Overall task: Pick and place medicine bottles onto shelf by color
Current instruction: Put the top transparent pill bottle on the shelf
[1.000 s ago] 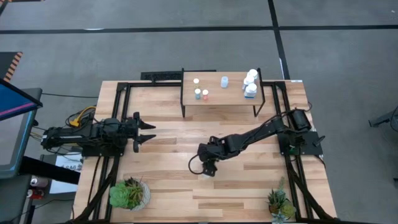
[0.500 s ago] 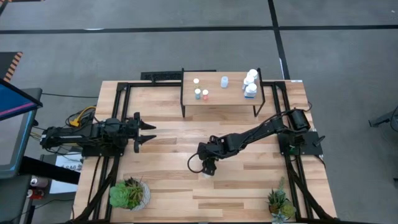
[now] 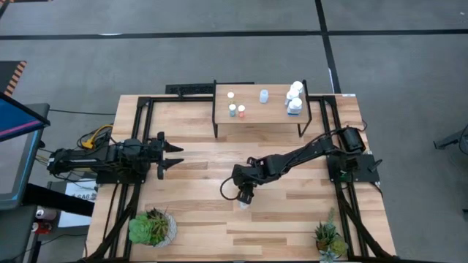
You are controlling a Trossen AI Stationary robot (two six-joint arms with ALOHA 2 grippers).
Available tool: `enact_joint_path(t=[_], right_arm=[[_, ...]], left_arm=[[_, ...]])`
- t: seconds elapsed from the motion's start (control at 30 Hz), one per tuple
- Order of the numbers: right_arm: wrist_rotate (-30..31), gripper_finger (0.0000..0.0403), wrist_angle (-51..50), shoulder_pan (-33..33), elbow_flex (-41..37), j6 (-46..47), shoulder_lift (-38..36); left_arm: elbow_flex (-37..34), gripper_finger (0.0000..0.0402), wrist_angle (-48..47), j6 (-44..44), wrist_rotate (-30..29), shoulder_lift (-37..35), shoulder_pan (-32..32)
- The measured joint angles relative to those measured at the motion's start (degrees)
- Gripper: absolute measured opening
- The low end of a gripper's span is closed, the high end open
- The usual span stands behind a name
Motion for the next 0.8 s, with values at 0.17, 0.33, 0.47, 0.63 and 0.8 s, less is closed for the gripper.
enact_joint_path(t=[0.17, 0.33, 0.47, 0.63, 0.8], right_arm=[[-0.1, 0.0124, -4.5, -1.0, 3.0, 1.7, -1.2], [0.2, 0.0127, -13.7, -3.4, 9.5, 1.8, -4.4], [3.0, 0.0125, -22.3, -6.6, 14.9, 1.7, -8.4], [8.2, 0.0125, -30.6, -11.4, 20.1, 1.5, -14.0], [10.6, 0.0125, -32.0, -17.7, 21.5, 0.3, -18.7]], left_arm=[[0.0, 0.0195, 0.0, 0.0, 0.0, 0.0, 0.0], [0.0, 0.0195, 0.0, 0.0, 0.0, 0.0, 0.0], [0.0, 0.0195, 0.0, 0.0, -0.1, 0.1, 0.0], [0.0, 0.0195, 0.0, 0.0, 0.1, 0.4, 0.0], [0.0, 0.0195, 0.0, 0.0, 0.1, 0.5, 0.0]])
